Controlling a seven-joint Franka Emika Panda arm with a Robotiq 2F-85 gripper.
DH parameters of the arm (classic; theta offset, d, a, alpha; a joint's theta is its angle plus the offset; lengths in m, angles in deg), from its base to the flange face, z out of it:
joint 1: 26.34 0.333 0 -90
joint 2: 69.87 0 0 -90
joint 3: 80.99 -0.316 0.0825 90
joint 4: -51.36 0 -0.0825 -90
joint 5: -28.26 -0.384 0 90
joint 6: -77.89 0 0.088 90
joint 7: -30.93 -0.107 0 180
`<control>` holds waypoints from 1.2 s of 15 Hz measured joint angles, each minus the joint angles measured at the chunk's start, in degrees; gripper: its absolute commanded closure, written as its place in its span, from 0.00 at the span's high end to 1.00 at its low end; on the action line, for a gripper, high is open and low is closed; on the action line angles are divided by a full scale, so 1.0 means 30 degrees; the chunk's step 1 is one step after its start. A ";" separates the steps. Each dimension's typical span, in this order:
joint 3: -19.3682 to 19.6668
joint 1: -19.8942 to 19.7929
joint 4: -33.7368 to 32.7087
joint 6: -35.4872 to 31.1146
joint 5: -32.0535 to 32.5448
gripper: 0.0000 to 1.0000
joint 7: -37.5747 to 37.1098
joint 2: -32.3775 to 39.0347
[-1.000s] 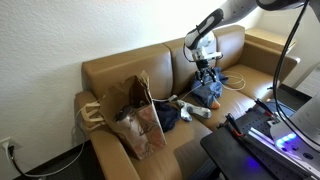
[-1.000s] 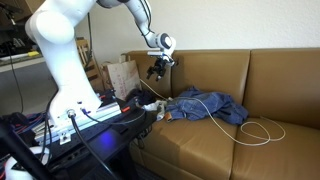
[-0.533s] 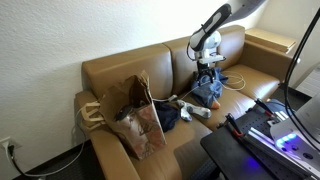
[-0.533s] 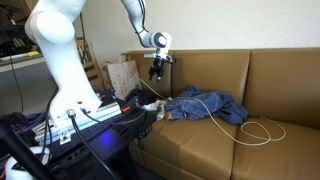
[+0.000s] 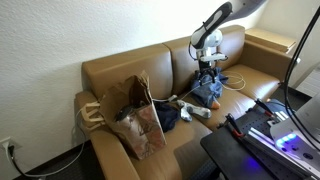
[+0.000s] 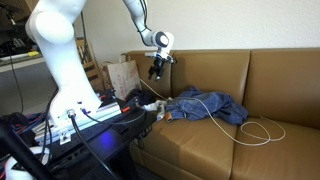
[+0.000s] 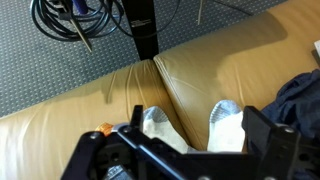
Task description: Place the white socks on the backrest of the sofa
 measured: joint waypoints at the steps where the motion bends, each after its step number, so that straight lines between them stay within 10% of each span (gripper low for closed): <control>1: -0.0030 0.0116 0.0084 -0.0411 -0.0340 1.00 -0.0127 -0.0026; 11: 0.0832 0.2329 0.4407 -1.0115 -0.1315 1.00 -0.4944 -0.1182; 18: 0.0052 0.1160 0.4305 -0.8924 -0.2589 1.00 -0.4103 -0.1186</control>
